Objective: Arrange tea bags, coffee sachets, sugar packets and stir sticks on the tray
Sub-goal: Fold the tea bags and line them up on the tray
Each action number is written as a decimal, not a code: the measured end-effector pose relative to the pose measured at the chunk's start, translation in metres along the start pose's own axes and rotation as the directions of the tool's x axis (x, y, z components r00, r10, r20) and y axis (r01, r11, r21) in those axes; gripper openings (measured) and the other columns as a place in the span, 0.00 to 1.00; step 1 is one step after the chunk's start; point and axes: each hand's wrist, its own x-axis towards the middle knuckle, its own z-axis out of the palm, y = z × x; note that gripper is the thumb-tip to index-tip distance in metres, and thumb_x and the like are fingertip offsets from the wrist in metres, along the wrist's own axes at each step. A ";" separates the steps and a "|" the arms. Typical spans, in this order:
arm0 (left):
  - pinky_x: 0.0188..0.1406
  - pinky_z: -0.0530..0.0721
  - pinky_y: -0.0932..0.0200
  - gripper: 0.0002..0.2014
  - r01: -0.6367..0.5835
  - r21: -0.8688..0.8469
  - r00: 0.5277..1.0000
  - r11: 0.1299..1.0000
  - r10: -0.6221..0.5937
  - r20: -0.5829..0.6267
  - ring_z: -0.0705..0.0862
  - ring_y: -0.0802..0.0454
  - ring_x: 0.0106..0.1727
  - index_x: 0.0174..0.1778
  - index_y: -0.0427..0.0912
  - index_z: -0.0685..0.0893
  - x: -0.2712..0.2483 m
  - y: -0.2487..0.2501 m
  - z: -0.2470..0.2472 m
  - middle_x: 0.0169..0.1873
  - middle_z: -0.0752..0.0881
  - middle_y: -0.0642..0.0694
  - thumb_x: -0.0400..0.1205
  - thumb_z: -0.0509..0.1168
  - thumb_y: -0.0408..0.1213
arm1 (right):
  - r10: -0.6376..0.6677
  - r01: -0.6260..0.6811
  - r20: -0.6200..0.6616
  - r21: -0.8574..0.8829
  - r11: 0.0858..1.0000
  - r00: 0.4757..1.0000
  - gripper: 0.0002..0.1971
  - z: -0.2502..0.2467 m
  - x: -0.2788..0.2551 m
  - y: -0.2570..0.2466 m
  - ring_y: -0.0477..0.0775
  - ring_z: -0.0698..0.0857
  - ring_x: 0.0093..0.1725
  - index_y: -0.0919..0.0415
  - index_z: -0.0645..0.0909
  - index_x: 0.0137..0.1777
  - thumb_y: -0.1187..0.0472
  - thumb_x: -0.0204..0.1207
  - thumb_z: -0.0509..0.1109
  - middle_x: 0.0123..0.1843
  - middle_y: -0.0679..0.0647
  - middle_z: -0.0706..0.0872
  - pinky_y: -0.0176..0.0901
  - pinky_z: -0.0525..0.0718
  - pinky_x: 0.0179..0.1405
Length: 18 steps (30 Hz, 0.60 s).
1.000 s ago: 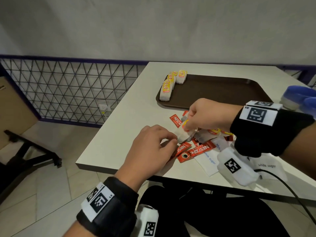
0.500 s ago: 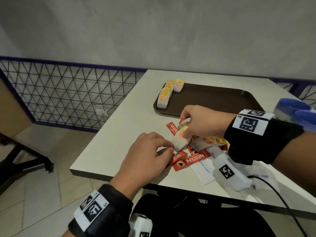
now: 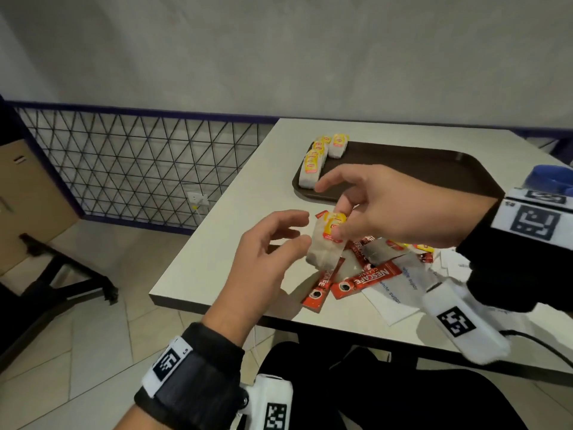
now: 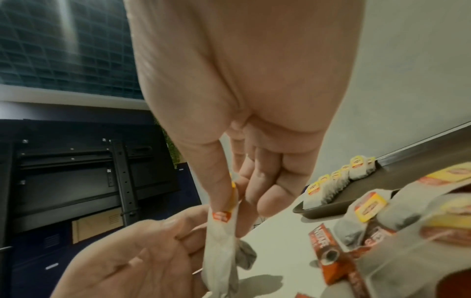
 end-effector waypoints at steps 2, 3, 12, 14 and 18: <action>0.64 0.84 0.32 0.16 0.020 -0.072 0.999 0.997 -0.017 0.036 0.87 0.38 0.61 0.58 0.45 0.90 0.000 0.000 -0.001 0.55 0.91 0.42 0.74 0.71 0.42 | -0.043 0.042 0.025 0.029 0.999 0.999 0.31 0.007 0.001 -0.003 0.54 0.91 0.39 0.46 0.78 0.72 0.67 0.72 0.84 0.45 0.56 0.92 0.48 0.90 0.46; 0.62 0.84 0.33 0.14 0.034 -0.090 0.998 0.995 -0.029 0.049 0.88 0.38 0.58 0.56 0.41 0.91 0.000 0.001 -0.001 0.52 0.91 0.37 0.76 0.71 0.39 | -0.062 0.061 0.020 0.033 0.998 0.998 0.31 0.010 0.003 -0.002 0.53 0.91 0.38 0.47 0.79 0.71 0.67 0.72 0.84 0.44 0.56 0.92 0.51 0.90 0.47; 0.51 0.90 0.41 0.07 0.058 -0.057 0.997 0.997 -0.061 -0.039 0.90 0.43 0.48 0.50 0.43 0.94 0.004 -0.001 -0.001 0.43 0.94 0.44 0.84 0.70 0.35 | -0.170 0.158 -0.124 -0.103 0.982 0.978 0.11 0.022 0.014 0.004 0.49 0.91 0.45 0.48 0.89 0.55 0.53 0.74 0.82 0.46 0.48 0.92 0.58 0.91 0.51; 0.51 0.90 0.38 0.07 0.063 -0.060 0.997 0.996 -0.066 -0.039 0.91 0.42 0.49 0.51 0.43 0.94 0.004 -0.001 -0.001 0.43 0.94 0.44 0.83 0.71 0.37 | -0.176 0.164 -0.127 -0.101 0.981 0.976 0.08 0.022 0.013 0.004 0.48 0.91 0.45 0.49 0.90 0.52 0.53 0.75 0.82 0.45 0.48 0.93 0.56 0.91 0.51; 0.50 0.92 0.41 0.06 0.044 -0.044 0.998 0.998 -0.046 -0.041 0.92 0.39 0.49 0.50 0.44 0.94 0.002 0.000 -0.002 0.43 0.94 0.44 0.81 0.74 0.37 | -0.170 0.163 -0.105 -0.076 0.984 0.980 0.08 0.021 0.012 0.003 0.49 0.92 0.46 0.51 0.91 0.52 0.54 0.75 0.81 0.45 0.49 0.94 0.56 0.92 0.51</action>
